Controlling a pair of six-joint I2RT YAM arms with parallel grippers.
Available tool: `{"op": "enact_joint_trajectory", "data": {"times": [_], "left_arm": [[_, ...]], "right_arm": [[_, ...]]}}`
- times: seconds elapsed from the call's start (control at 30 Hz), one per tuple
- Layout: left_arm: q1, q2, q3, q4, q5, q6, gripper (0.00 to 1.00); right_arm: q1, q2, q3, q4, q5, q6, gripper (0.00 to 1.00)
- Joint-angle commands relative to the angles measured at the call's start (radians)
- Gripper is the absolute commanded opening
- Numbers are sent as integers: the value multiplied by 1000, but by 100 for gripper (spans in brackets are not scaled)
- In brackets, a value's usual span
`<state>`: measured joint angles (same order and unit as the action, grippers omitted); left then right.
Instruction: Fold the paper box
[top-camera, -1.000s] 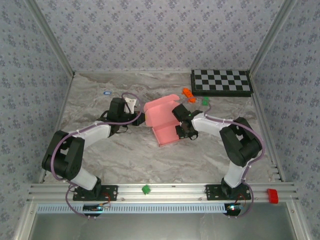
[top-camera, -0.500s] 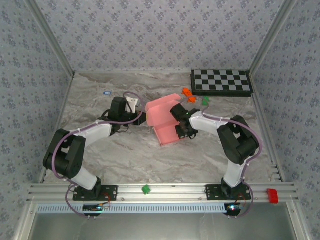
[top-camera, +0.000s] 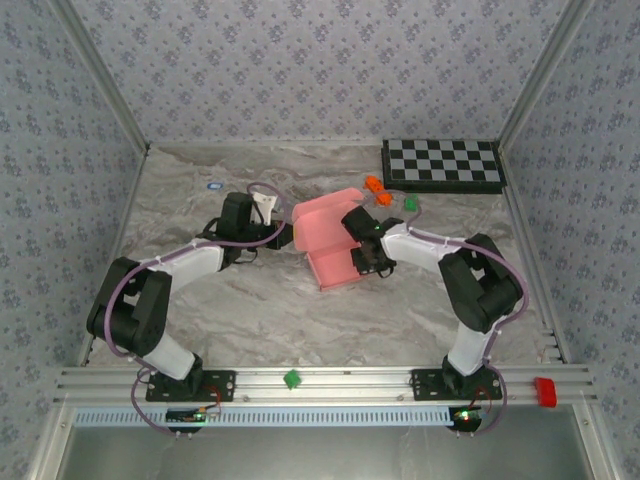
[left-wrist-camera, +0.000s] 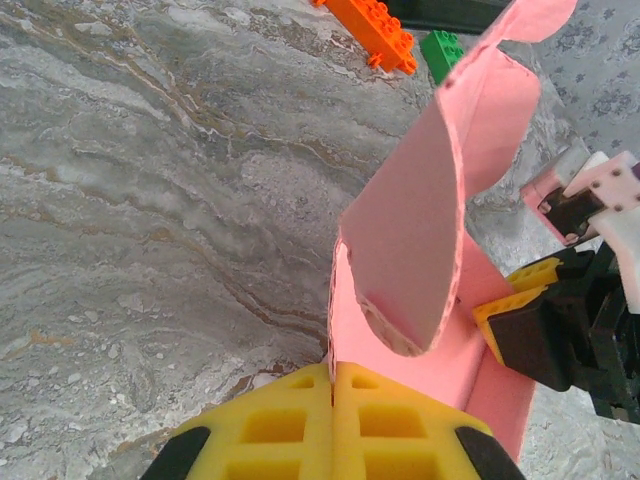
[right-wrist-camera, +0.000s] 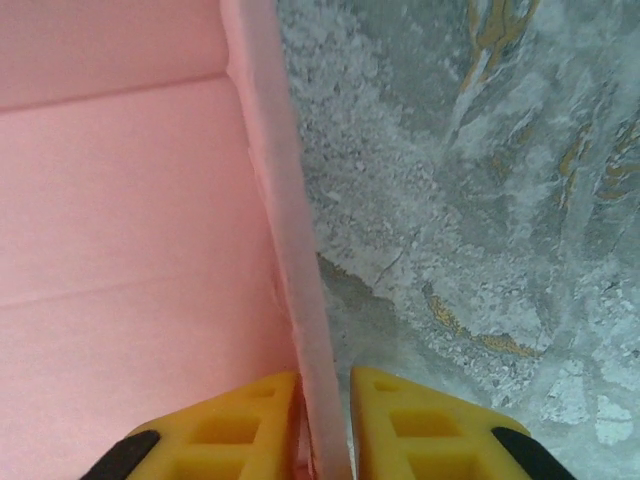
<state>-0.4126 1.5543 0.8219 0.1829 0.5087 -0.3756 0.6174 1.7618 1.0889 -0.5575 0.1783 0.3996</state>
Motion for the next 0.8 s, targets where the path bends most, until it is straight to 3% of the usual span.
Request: {"op": "enact_joint_trajectory", "data": {"times": [0.0,0.47,0.77], "left_arm": [[2,5,34,-4,33,25,0],[1,5,40,-11,34,29,0],[1,13,43,-10,37,29,0]], "right_arm": [[-13,-32,-12,14,-13,31,27],[-35,-42,-35,17,-30,13,29],[-21,4,-12,-21,59,-10,13]]}}
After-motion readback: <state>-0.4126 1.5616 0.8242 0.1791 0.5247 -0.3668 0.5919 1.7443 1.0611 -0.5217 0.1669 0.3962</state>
